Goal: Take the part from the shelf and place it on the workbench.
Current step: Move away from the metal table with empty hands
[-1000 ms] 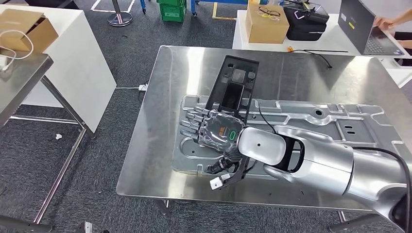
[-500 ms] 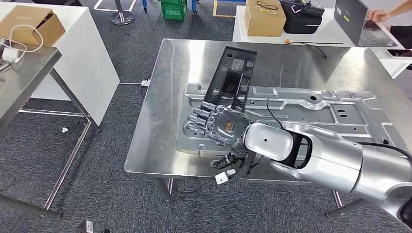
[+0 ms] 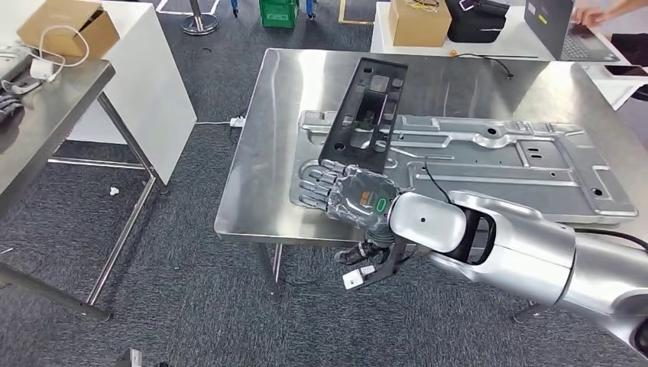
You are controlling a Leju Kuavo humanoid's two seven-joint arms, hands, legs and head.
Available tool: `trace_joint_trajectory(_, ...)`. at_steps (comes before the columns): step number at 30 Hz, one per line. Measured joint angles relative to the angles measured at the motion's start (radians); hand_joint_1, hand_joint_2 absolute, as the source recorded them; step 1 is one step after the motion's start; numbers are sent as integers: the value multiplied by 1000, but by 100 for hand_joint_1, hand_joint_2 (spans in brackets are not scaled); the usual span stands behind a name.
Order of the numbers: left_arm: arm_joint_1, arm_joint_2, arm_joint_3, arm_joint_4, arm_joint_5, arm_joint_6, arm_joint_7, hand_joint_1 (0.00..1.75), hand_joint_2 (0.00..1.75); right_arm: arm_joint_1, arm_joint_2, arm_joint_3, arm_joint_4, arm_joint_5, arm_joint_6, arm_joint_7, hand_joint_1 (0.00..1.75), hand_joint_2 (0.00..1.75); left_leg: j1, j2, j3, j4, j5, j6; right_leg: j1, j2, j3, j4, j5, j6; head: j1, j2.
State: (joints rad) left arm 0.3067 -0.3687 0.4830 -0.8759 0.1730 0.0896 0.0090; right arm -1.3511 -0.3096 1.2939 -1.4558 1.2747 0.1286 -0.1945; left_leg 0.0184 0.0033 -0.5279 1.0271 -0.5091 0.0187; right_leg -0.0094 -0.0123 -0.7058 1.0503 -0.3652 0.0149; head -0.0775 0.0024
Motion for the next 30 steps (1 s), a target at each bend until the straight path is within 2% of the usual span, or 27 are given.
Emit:
trace_joint_trajectory(1,-1,0,1,1,-1,0,-1,0,0,0,-1,0,0,0,-1,0,0,0,3,3,-9,-4,14,10,-2,2,-10,24,-33,5,1,0)
trace_joint_trajectory(2,-3,-1,1,2,-2,0,-2,0,0,1,-3,0,1,0,-1,1,0,0,4,6,-21,-6,28,17,-5,5,-23,68,-84,9,2,0)
trace_joint_trajectory(3,-4,-1,2,3,-3,0,-2,0,0,2,-5,0,1,0,-1,1,0,0,3,6,-36,-6,41,20,-6,6,-38,126,-137,13,4,0)
trace_joint_trajectory(4,-4,-1,2,4,-4,0,-3,0,0,5,-7,0,1,1,-2,1,0,0,3,7,-52,-5,54,22,-7,6,-49,189,-177,17,4,0)
trace_joint_trajectory(5,-3,-1,3,5,-4,-1,-2,0,0,8,-10,0,1,1,-2,1,0,0,3,7,-68,-4,66,21,-8,6,-52,240,-195,20,4,0)
trace_joint_trajectory(6,-2,-1,3,5,-3,0,0,0,0,12,-13,0,1,1,-2,0,0,0,3,7,-84,-4,78,19,-8,6,-43,265,-190,21,4,0)
trace_joint_trajectory(7,-1,-1,3,5,-1,0,2,0,0,15,-16,0,1,1,-2,0,0,0,2,7,-100,-4,90,17,-8,7,-16,256,-168,20,4,0)
trace_joint_trajectory(8,-1,-1,3,5,1,1,4,0,0,16,-17,0,1,1,-3,0,0,0,2,7,-113,-3,101,14,-8,7,29,211,-143,17,4,0)
trace_joint_trajectory(9,-1,-1,2,5,3,2,6,0,0,16,-18,0,1,1,-3,0,0,0,2,7,-124,-3,112,10,-7,8,88,142,-134,11,4,0)
trace_joint_trajectory(10,-1,-1,2,5,3,2,6,0,0,16,-19,-1,0,2,-3,0,0,0,1,7,-132,-3,122,5,-3,10,146,63,-139,5,3,0)
trace_joint_trajectory(11,-1,-1,2,5,3,2,6,0,0,16,-20,-2,0,2,-4,0,0,0,1,6,-136,-5,131,0,1,11,185,5,-148,-1,2,0)
trace_joint_trajectory(12,-2,-1,2,5,2,2,6,0,0,16,-20,-3,0,4,-4,0,0,0,3,6,-137,-8,141,-7,5,12,207,-32,-159,-6,3,0)
trace_joint_trajectory(14,-2,-1,2,6,-2,2,6,0,0,17,-21,-3,1,7,-5,1,0,0,5,5,-139,-20,157,-21,8,10,201,-50,-144,-20,5,0)
trace_joint_trajectory(15,-2,-1,3,7,-4,4,6,0,0,17,-21,-2,1,8,-4,1,0,0,7,4,-146,-16,148,-26,7,8,195,-58,-131,-28,6,0)
trace_joint_trajectory(16,-1,-1,3,7,-4,5,6,0,0,18,-19,-2,1,9,-4,1,0,0,7,3,-157,1,119,-30,5,6,185,-64,-115,-38,5,0)
trace_joint_trajectory(17,-1,-1,3,8,-5,6,5,0,0,19,-18,-1,2,10,-4,2,0,0,7,2,-173,39,71,-32,3,3,173,-68,-100,-46,4,0)
trace_joint_trajectory(19,-2,0,4,10,-6,4,3,0,0,21,-16,0,3,11,-4,2,0,0,7,1,-206,161,-29,-35,7,2,140,-67,-73,-55,2,0)
trace_joint_trajectory(20,-2,0,4,11,-6,3,2,0,0,23,-16,0,3,12,-4,3,0,0,6,1,-214,221,-52,-37,8,2,120,-63,-60,-55,2,0)
trace_joint_trajectory(21,-3,0,4,12,-6,2,2,0,0,27,-16,0,4,12,-4,3,0,0,6,1,-211,261,-48,-38,10,2,100,-59,-48,-54,2,0)
trace_joint_trajectory(22,-4,1,4,12,-5,3,3,0,0,30,-16,0,4,13,-4,2,0,0,5,1,-193,271,-25,-37,11,2,80,-53,-37,-53,2,0)
trace_joint_trajectory(23,-4,1,4,12,-3,5,4,0,0,32,-16,0,4,13,-4,2,0,0,4,1,-158,247,5,-35,12,2,60,-45,-28,-50,2,0)
trace_joint_trajectory(24,-4,1,4,11,0,7,5,0,0,33,-16,0,4,13,-4,2,0,0,3,1,-107,193,20,-31,13,2,43,-35,-20,-47,2,0)
trace_joint_trajectory(25,-5,1,4,12,1,10,6,0,0,33,-16,-1,4,13,-4,2,0,44,0,1,-49,121,14,-27,14,3,28,-24,-14,-44,2,0)
trace_joint_trajectory(26,-7,1,4,12,1,12,5,0,0,33,-16,-1,5,13,-4,2,0,87,-3,1,-4,60,-1,-22,15,2,19,-17,-7,-39,2,0)
trace_joint_trajectory(27,-9,2,4,12,0,12,3,0,0,33,-16,-2,6,13,-5,2,0,131,-7,1,23,16,-19,-17,14,0,13,-12,-1,-33,2,0)
trace_joint_trajectory(28,-10,2,4,13,-1,12,2,0,0,33,-16,-3,6,14,-5,2,0,175,-10,1,32,-5,-26,-12,14,-1,11,-11,7,-28,1,0)
trace_joint_trajectory(30,-8,1,4,13,-2,11,2,0,0,34,-18,-2,7,14,-4,2,0,175,-8,4,18,-13,-7,2,12,1,5,-14,14,-16,1,0)
